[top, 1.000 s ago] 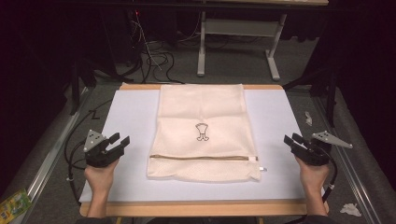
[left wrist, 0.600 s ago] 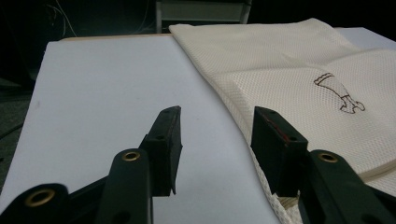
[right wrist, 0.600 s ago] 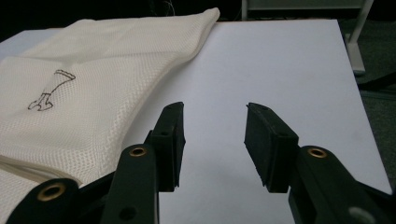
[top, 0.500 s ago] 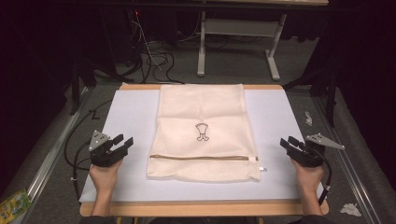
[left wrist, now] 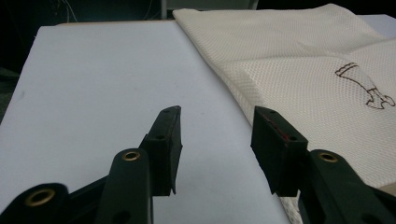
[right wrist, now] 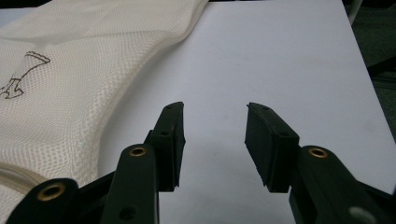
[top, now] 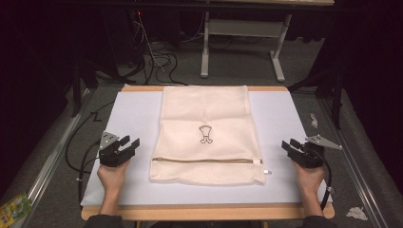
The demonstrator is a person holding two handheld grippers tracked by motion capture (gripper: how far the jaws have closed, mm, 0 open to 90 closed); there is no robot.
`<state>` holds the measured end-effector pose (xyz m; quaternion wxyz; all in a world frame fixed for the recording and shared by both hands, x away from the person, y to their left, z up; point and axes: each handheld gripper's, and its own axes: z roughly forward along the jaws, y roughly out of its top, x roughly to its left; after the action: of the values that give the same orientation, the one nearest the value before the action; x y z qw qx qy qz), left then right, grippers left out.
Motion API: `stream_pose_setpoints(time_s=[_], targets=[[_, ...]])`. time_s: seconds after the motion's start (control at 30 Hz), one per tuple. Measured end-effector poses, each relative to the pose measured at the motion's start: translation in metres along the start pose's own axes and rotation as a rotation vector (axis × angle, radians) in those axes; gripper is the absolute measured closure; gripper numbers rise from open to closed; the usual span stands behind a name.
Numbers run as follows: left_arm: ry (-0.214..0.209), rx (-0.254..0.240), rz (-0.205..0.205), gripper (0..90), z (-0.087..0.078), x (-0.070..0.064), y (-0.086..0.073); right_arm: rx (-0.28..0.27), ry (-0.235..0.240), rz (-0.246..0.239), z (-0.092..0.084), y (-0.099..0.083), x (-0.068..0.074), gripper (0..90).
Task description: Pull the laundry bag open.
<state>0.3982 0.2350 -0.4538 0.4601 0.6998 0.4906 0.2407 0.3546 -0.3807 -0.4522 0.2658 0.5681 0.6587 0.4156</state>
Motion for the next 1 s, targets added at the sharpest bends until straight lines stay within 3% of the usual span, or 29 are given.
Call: stream_pose_setpoints(time_s=[0.4,1.0], targets=[[0.029,0.016,-0.012,52.9,0.012,0.005,-0.005,0.022,-0.018,0.0,0.011,0.0,0.0,58.0],[0.056,0.02,0.001,51.5,0.026,0.004,-0.012,0.035,-0.05,-0.011,0.021,-0.006,0.001,54.0]])
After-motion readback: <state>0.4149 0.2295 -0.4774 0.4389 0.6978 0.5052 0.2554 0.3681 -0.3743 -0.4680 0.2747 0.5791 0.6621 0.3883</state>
